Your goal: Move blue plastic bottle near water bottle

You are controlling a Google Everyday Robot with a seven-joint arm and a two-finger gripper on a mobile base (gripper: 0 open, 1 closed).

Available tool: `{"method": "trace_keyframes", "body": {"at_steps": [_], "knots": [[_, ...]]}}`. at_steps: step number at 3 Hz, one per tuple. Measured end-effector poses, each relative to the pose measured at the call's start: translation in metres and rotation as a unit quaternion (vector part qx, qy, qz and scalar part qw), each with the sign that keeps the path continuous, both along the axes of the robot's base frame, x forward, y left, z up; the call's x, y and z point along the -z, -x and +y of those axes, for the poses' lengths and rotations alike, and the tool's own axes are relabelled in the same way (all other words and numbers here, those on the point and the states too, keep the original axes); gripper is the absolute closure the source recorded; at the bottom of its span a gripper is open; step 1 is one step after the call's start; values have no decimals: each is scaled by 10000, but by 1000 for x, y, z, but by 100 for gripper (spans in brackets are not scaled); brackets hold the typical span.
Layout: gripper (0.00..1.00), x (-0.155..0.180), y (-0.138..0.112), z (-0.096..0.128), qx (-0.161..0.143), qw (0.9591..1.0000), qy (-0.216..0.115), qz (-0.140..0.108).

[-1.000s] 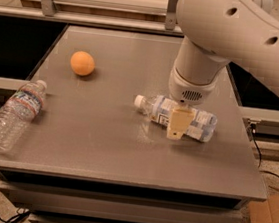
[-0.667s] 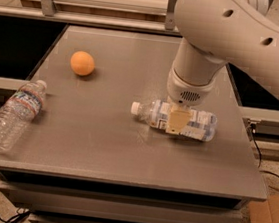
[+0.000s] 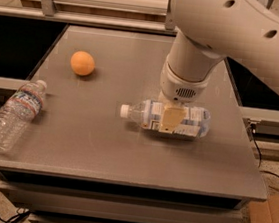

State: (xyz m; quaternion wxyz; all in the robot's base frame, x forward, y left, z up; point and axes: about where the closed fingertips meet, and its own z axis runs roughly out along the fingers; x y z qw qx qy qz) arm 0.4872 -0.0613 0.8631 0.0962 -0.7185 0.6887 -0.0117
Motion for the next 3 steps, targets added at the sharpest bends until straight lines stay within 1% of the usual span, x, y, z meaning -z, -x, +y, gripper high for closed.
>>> {"method": "trace_keyframes", "body": {"at_steps": [1, 2, 3], "knots": [[100, -12, 7, 28, -346, 9993, -119, -86], [100, -21, 14, 65, -748, 9969, -189, -166], [100, -24, 16, 70, -749, 9968, -192, -217]]}}
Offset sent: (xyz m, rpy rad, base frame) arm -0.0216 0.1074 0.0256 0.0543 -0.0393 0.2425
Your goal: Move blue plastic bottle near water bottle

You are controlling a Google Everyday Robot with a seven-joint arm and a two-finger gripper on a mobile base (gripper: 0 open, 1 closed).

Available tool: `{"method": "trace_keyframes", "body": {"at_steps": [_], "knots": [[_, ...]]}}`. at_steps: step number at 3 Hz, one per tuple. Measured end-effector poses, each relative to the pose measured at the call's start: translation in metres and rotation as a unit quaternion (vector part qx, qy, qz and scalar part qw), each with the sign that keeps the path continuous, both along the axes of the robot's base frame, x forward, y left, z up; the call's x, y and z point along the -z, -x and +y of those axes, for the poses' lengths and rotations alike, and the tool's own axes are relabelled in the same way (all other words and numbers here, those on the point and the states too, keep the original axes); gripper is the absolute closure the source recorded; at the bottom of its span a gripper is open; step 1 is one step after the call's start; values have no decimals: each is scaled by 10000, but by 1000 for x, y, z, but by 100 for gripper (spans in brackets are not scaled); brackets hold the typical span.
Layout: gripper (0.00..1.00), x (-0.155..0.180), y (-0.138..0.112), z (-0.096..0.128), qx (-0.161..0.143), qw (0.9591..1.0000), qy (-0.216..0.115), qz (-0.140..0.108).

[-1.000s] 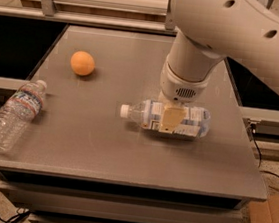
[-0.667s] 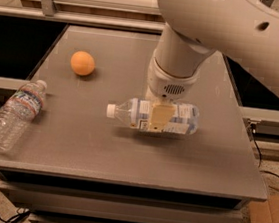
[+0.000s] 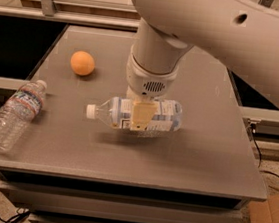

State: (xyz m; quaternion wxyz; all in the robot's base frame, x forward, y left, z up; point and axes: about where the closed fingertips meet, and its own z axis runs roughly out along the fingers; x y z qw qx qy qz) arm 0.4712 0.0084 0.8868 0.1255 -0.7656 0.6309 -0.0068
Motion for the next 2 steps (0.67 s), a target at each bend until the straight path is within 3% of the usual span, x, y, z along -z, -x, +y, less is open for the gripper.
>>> {"method": "trace_keyframes", "body": {"at_steps": [2], "knots": [[100, -7, -7, 58, -580, 9982, 142, -90]]}}
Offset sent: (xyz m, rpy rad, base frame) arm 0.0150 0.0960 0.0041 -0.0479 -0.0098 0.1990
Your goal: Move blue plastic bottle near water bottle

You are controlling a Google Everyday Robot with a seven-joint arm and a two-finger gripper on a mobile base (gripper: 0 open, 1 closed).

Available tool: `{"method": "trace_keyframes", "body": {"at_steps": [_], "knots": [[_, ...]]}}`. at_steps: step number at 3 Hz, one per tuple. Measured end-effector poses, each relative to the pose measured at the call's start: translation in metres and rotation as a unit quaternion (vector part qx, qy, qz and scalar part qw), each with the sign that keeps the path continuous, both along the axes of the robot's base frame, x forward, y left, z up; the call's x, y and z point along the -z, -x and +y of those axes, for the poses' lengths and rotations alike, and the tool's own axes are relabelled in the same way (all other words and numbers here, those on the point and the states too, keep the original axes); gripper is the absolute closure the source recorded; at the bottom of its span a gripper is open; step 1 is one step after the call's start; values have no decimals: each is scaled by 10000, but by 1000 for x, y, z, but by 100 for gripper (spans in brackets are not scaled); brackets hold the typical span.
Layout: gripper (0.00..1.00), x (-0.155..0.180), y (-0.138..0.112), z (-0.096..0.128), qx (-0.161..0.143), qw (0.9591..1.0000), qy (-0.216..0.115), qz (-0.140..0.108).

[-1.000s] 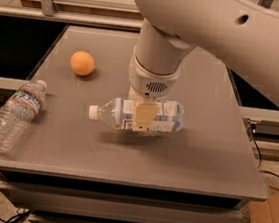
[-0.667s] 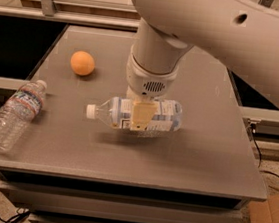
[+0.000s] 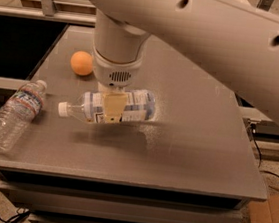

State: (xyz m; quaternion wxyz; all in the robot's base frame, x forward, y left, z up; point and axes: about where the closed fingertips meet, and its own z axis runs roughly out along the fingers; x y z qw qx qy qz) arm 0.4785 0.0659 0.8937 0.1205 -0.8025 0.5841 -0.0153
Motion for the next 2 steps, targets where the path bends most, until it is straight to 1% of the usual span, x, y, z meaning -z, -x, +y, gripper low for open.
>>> {"method": "trace_keyframes", "body": {"at_steps": [1, 2], "knots": [[100, 5, -6, 24, -251, 9997, 39, 41], [100, 14, -11, 44, -483, 9987, 58, 136]]}}
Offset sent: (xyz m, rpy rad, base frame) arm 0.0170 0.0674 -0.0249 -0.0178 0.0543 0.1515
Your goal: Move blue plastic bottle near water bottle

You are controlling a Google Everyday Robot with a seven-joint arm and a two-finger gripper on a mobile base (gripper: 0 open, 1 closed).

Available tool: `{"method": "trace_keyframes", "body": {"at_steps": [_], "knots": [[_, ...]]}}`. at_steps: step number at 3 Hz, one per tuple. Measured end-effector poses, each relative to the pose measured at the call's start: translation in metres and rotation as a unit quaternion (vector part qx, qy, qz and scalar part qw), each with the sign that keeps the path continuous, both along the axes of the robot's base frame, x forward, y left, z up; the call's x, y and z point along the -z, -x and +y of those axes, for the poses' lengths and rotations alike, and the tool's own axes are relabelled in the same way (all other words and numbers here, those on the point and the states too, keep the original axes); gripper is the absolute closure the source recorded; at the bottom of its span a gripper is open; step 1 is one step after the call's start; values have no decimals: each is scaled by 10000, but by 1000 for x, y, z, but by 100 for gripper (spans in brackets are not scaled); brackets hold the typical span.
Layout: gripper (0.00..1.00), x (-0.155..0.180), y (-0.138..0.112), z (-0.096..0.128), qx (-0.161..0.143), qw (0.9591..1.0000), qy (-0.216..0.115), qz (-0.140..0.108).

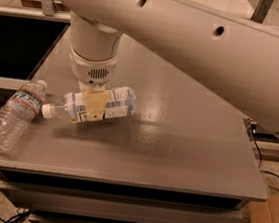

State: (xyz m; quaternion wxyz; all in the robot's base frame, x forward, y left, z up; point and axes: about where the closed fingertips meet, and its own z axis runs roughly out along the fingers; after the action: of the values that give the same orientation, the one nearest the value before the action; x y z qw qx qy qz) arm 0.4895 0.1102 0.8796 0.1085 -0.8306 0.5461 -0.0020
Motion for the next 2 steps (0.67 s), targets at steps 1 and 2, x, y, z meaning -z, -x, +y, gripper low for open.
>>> {"method": "trace_keyframes", "body": {"at_steps": [1, 2], "knots": [[100, 6, -2, 16, -199, 9998, -6, 68], [100, 8, -3, 29, -377, 9992, -28, 91]]}}
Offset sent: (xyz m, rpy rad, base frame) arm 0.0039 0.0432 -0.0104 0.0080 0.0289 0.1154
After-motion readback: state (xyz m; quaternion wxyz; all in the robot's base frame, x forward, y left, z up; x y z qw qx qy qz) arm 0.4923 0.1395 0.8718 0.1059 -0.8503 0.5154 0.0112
